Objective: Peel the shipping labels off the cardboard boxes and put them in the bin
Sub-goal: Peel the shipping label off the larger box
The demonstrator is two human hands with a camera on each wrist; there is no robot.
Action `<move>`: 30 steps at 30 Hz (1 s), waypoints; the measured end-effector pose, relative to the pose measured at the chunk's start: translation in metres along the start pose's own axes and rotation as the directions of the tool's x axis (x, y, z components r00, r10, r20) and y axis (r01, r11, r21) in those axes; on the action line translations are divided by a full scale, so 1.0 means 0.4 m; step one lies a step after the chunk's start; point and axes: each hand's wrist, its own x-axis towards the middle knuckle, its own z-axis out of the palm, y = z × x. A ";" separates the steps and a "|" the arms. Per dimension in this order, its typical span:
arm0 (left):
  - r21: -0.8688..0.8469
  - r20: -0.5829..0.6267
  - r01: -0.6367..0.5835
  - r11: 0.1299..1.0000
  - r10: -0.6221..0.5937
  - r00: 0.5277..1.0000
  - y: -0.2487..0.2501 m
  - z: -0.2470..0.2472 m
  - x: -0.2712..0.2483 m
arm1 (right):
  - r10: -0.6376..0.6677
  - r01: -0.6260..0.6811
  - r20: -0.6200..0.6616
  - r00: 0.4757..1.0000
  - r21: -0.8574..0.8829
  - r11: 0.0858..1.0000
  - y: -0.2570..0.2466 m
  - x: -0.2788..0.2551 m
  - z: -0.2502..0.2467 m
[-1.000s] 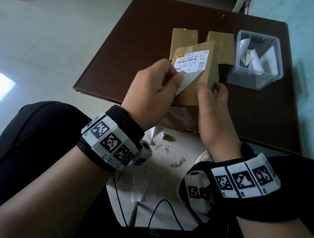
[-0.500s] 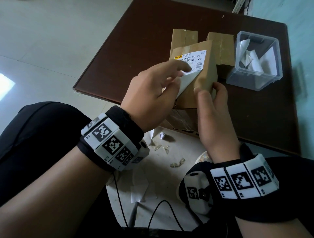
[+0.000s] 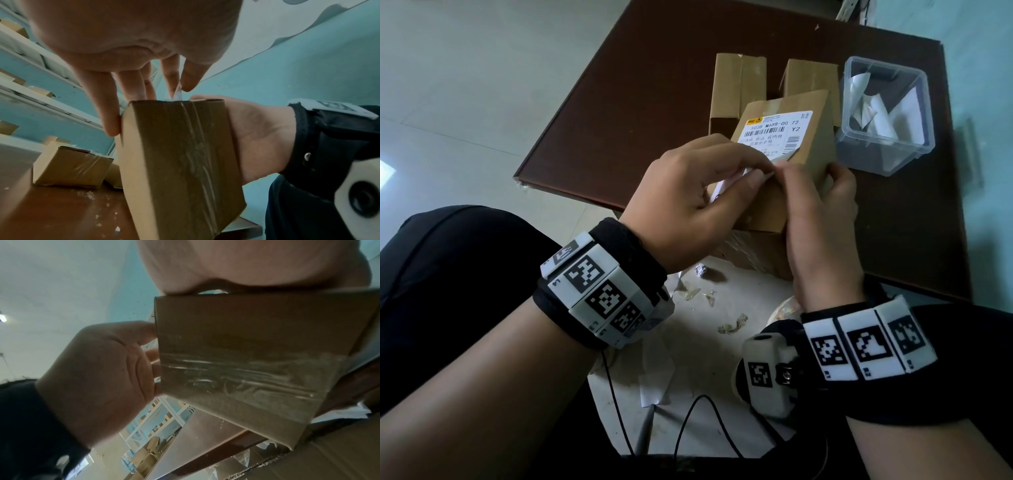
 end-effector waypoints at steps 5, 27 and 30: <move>-0.010 0.010 0.013 1.000 -0.013 1.000 0.008 0.004 -0.002 | -0.030 0.030 -0.009 1.000 -0.061 0.998 -0.011 -0.012 -0.009; -0.005 -0.192 0.026 1.000 -0.027 0.981 -0.005 0.020 -0.002 | -0.091 0.094 0.029 0.995 -0.134 0.987 -0.027 -0.028 -0.014; -0.033 -0.185 0.050 0.998 -0.055 0.981 -0.003 0.023 -0.005 | -0.098 0.101 0.030 0.995 -0.118 0.988 -0.025 -0.024 -0.014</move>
